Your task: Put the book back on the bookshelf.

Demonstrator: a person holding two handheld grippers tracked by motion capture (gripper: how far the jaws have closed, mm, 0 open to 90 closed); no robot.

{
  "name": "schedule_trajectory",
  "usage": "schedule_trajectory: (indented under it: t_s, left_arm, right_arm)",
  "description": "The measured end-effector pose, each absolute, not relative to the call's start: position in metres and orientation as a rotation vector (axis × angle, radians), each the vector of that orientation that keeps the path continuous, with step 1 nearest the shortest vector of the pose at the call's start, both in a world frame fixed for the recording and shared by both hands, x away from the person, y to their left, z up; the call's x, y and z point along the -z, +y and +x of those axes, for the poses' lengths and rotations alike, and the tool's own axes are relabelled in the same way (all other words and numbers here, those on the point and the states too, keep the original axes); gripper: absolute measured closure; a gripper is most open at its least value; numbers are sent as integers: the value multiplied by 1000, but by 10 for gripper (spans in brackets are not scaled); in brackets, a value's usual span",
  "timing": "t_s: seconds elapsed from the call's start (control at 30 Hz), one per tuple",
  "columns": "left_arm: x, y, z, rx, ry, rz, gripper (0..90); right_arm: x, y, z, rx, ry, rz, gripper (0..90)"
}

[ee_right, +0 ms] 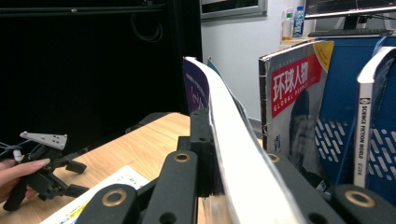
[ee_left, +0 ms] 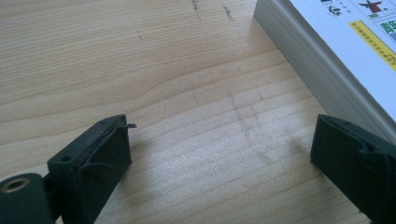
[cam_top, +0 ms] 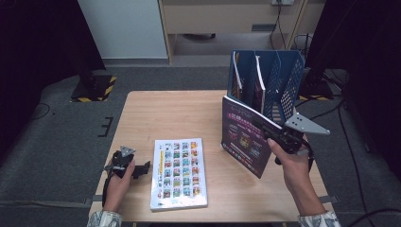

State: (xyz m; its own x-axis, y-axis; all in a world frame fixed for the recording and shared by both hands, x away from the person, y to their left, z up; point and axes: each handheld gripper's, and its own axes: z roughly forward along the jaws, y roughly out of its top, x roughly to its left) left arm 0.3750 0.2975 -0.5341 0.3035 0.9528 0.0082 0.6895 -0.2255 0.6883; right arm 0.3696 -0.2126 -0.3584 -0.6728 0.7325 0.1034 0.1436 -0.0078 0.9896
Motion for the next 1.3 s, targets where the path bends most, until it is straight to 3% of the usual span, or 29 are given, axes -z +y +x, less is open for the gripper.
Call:
schedule_trajectory:
  t_s: [1.3]
  left_arm:
    - [535,297,375,-592,1447,1991,26]
  right_arm:
    - [359,-250,352,-1689,1778,954,839]
